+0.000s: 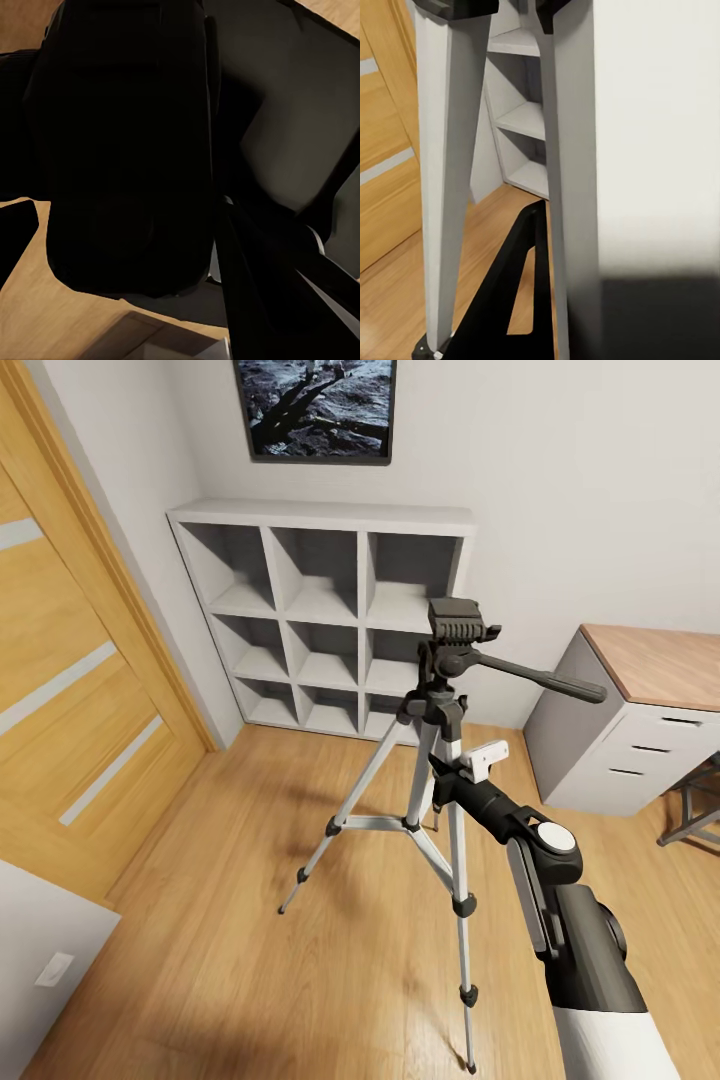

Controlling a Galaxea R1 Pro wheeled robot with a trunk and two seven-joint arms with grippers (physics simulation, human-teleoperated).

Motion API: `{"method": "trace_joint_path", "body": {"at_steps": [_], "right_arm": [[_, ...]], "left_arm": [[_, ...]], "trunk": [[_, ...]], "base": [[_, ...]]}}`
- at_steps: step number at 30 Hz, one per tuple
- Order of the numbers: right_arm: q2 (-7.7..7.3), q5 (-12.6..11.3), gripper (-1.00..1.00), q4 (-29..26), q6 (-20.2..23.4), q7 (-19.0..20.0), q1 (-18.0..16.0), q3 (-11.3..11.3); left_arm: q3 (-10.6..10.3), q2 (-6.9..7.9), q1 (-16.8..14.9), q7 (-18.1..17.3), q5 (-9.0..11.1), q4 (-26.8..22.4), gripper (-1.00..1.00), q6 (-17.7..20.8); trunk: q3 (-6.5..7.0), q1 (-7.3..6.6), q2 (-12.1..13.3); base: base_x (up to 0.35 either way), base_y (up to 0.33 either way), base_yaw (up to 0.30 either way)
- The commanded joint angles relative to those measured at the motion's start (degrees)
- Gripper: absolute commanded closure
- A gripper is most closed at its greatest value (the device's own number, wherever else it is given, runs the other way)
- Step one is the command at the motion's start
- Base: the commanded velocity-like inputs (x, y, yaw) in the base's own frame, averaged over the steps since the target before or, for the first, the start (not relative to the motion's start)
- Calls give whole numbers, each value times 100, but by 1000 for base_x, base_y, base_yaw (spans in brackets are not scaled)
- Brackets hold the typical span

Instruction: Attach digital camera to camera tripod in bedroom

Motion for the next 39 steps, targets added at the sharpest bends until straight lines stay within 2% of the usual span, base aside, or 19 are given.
{"method": "trace_joint_path", "body": {"at_steps": [1,12,13,15,21,26,32,39], "right_arm": [[8,83,100,329,395,62,-3,-17],[8,98,100,471,170,53,-3,-24],[41,76,100,-13,11,26,-3,11],[65,168,100,-11,-4,26,-3,47],[64,198,100,-8,-14,24,-1,65],[53,427,100,-9,-32,12,-2,70],[44,431,100,-18,-43,12,-2,59],[35,447,100,-43,-46,25,-3,55]], "left_arm": [[-47,2,-3,-31,45,2,100,3],[-46,4,-3,-31,45,2,100,-2],[-56,37,-36,-19,26,-5,100,-2],[-51,23,-29,-18,53,-6,100,-39],[-49,22,-12,-15,74,-7,100,-79],[-48,106,-5,-10,79,-7,100,-96],[-40,170,-3,-13,79,-25,100,-30],[-38,366,-12,-15,34,-130,100,187]], "trunk": [[-9,4,-8],[-9,4,-8],[-9,4,-8],[-9,4,-8],[-9,4,-8],[-9,4,-8],[-9,4,-8],[-9,4,-8]], "base": [[0,0,0],[0,0,0],[0,0,0],[0,0,0],[0,0,0],[0,0,0],[0,0,0],[0,0,0]]}}
